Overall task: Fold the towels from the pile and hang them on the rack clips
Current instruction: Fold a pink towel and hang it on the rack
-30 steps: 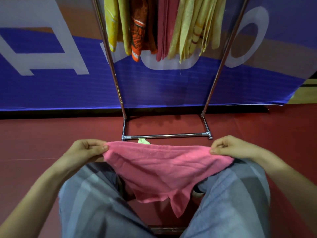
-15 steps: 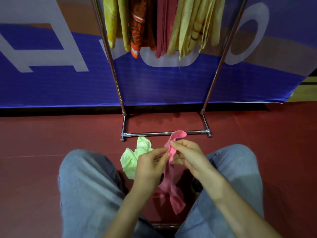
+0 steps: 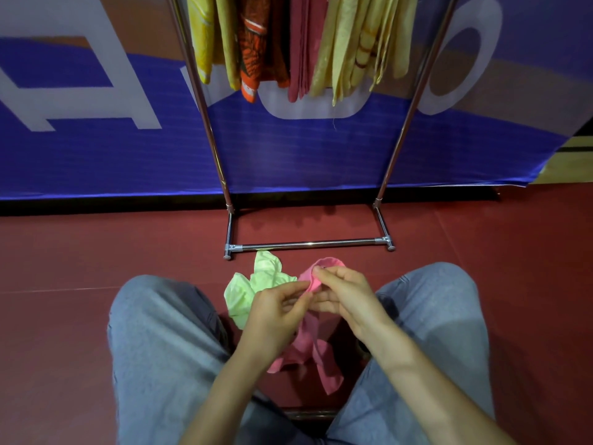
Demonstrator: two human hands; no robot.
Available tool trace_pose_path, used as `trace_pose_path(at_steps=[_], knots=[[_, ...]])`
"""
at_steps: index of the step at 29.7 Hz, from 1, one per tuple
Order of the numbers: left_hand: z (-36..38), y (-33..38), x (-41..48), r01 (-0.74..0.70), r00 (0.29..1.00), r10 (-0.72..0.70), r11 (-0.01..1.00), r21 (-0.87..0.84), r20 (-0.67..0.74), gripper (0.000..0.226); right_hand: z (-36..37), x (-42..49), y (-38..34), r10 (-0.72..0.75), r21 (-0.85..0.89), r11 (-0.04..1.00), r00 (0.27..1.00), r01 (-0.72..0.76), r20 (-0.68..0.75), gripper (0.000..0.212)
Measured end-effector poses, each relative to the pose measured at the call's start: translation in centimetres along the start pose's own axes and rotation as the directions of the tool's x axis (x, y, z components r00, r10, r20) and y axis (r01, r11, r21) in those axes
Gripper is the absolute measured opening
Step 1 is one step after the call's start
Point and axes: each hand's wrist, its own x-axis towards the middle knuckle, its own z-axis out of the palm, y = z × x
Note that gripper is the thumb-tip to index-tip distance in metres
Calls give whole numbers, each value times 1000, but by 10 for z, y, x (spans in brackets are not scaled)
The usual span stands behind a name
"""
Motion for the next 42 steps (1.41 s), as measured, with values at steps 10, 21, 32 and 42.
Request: trace_pose_path(at_steps=[10,21,32,42], knots=[[-30,11,7,3,961,-1,1000,-5,276,21,-19,1,-5,-159,-432,842,914,324,374,30],[-56,25,5,91,885,-12,985,-149,465,12,-43,17,-11,-20,-767,373,831,522,556,37],[-78,21,3,129,897,-62,984,-125,437,23,-55,10,-12,4,-658,618,835,430,550,7],[-84,13,9,149,927,-111,985,-82,358,15,-80,4,-24,-67,-630,707,918,321,392,16]])
